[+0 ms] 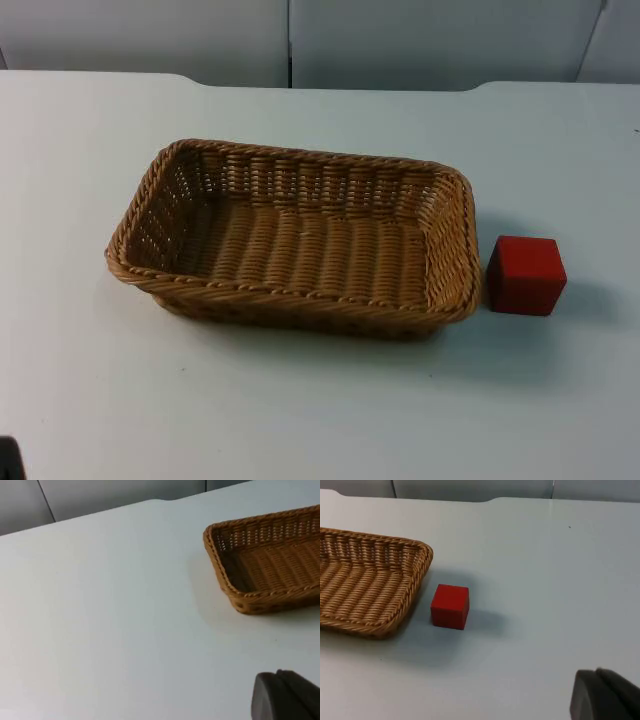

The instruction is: Pick up the basket with the left hand and place the cube into the basket with the right hand.

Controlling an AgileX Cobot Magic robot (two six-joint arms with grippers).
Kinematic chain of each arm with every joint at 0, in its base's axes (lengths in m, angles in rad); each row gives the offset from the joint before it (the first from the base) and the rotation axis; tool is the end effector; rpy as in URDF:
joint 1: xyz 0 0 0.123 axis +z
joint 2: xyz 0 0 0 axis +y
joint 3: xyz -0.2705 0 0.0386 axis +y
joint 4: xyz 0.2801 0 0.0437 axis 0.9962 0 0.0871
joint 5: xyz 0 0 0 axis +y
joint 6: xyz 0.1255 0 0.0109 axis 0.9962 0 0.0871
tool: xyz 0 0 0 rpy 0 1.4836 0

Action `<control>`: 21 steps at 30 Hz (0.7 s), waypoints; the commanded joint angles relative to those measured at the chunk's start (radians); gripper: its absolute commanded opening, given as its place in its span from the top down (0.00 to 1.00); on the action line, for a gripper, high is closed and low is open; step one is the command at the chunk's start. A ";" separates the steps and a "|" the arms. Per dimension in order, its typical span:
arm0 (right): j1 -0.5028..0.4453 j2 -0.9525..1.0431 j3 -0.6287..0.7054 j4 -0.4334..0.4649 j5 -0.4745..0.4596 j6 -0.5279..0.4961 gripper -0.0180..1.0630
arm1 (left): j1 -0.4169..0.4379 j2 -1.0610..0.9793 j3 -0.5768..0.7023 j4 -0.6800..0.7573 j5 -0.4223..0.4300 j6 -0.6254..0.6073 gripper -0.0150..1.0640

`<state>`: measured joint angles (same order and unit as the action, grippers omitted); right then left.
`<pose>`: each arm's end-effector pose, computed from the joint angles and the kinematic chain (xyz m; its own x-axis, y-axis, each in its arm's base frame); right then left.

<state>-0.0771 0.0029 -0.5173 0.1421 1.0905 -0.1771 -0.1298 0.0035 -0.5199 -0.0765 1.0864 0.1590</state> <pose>0.0635 0.0110 0.2799 -0.4579 -0.0749 -0.8858 -0.0857 0.9955 -0.0399 0.0614 -0.0166 0.2806 -0.4326 0.1802 -0.8834 0.2436 0.9667 0.0779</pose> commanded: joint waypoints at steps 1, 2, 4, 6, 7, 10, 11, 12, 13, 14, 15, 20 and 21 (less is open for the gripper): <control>-0.007 -0.003 0.005 -0.007 -0.002 -0.006 0.99 | -0.005 -0.003 0.004 0.007 -0.007 0.006 0.99; -0.007 -0.003 0.005 -0.007 -0.002 -0.006 0.99 | -0.003 -0.001 -0.006 -0.041 -0.041 -0.085 0.99; -0.007 -0.003 0.005 -0.007 -0.002 -0.006 0.99 | -0.003 0.066 -0.029 -0.094 -0.082 -0.083 0.99; -0.007 -0.003 0.005 -0.007 -0.002 -0.006 0.99 | -0.003 0.202 -0.056 -0.177 -0.099 -0.056 0.99; -0.007 -0.003 0.005 -0.007 -0.002 -0.006 0.99 | -0.003 0.226 -0.064 -0.190 -0.099 -0.044 0.99; -0.007 -0.003 0.005 -0.007 -0.002 -0.006 0.99 | -0.003 0.399 -0.080 -0.290 -0.087 0.029 0.99; -0.007 -0.003 0.005 -0.007 -0.002 -0.006 0.99 | -0.003 0.450 -0.079 -0.311 -0.089 0.048 0.99; -0.007 -0.003 0.005 -0.007 -0.002 -0.006 0.99 | -0.003 0.551 -0.083 -0.352 -0.102 0.089 0.99; -0.007 -0.003 0.005 -0.007 -0.002 -0.006 0.99 | -0.003 0.627 -0.084 -0.376 -0.115 0.108 0.99; -0.007 -0.003 0.005 -0.007 -0.002 -0.006 0.99 | -0.003 0.627 -0.084 -0.376 -0.115 0.108 0.99; -0.007 -0.003 0.005 -0.007 -0.002 -0.006 0.99 | -0.003 0.690 -0.084 -0.394 -0.138 0.130 0.99; -0.007 -0.003 0.005 -0.007 -0.002 -0.006 0.99 | -0.003 0.997 -0.088 -0.521 -0.185 0.230 0.97; -0.007 -0.003 0.005 -0.007 -0.002 -0.006 0.99 | -0.003 1.077 -0.097 -0.559 -0.191 0.277 0.95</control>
<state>-0.0810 0.0029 -0.5173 0.1421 1.0905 -0.1771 -0.1298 1.0038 -0.6067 -0.5817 0.9169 0.3886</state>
